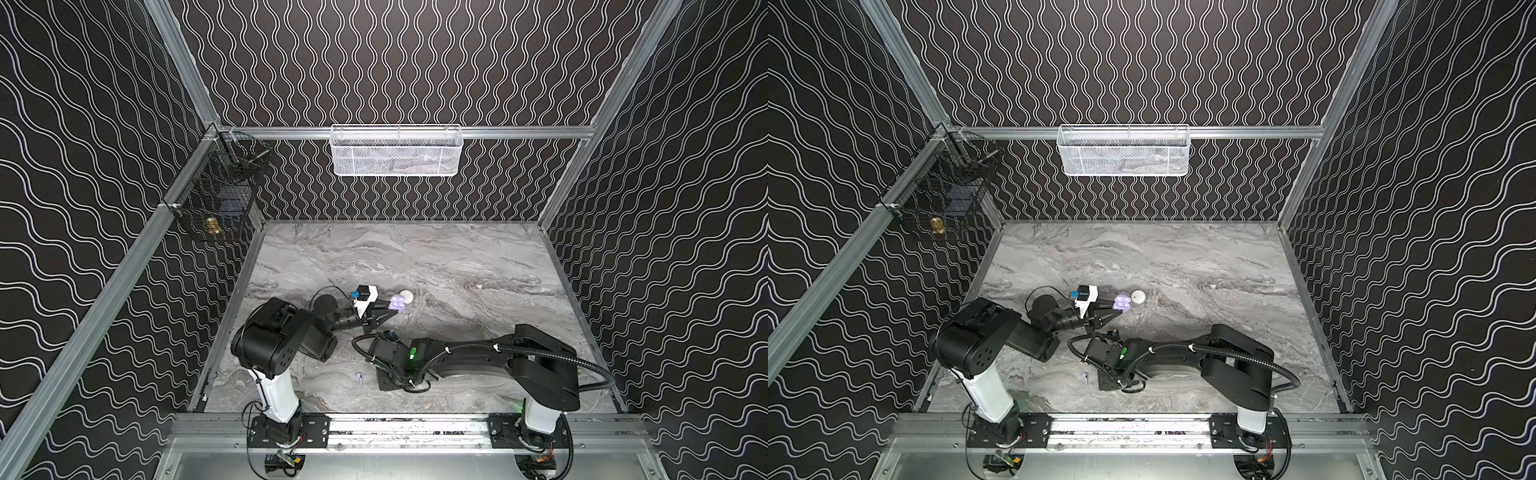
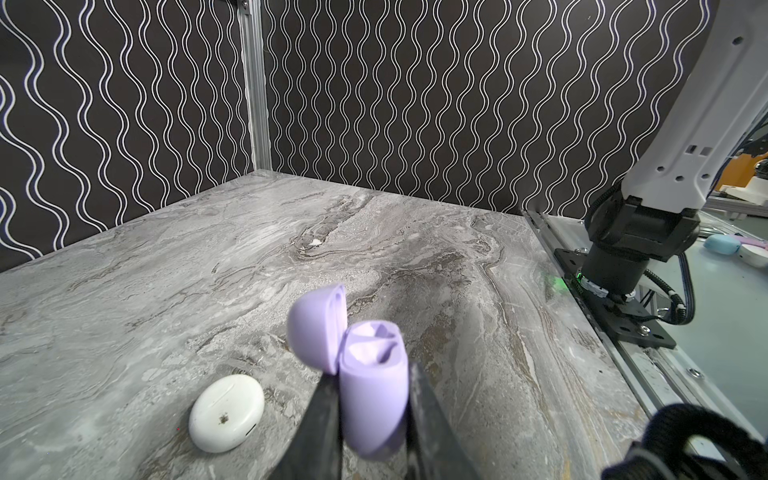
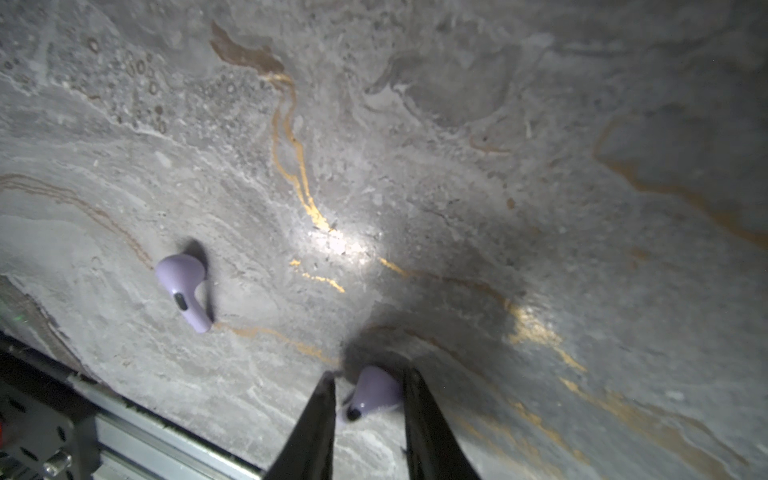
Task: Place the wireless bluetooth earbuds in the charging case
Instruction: 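Lower the right gripper around the nearer lilac earbud and close on it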
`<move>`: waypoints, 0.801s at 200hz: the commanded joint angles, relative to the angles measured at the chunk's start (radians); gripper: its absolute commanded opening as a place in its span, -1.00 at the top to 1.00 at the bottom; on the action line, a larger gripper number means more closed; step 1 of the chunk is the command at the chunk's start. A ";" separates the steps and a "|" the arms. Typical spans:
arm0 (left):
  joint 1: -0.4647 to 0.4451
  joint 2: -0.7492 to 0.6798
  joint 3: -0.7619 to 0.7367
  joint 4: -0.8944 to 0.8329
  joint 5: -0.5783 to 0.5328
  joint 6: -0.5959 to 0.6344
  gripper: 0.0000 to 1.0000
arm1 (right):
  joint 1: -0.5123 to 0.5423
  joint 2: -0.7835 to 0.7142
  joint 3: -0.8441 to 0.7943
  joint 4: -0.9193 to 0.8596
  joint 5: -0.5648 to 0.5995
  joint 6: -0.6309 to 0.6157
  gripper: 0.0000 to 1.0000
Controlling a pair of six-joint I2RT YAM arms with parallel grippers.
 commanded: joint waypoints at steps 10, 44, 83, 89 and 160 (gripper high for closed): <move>0.001 -0.004 0.003 0.034 0.000 -0.005 0.58 | -0.001 0.002 0.007 -0.036 0.010 0.000 0.42; 0.002 -0.004 0.004 0.034 0.001 -0.006 0.58 | -0.001 0.016 0.020 -0.045 0.012 -0.007 0.45; 0.001 -0.003 0.005 0.034 0.002 -0.008 0.58 | -0.001 0.011 0.020 -0.041 0.017 -0.012 0.48; 0.003 -0.003 0.005 0.034 0.002 -0.008 0.58 | -0.001 0.012 0.020 -0.041 0.017 -0.013 0.48; 0.003 0.000 0.008 0.034 0.004 -0.013 0.58 | 0.000 0.037 0.040 -0.051 0.014 -0.026 0.49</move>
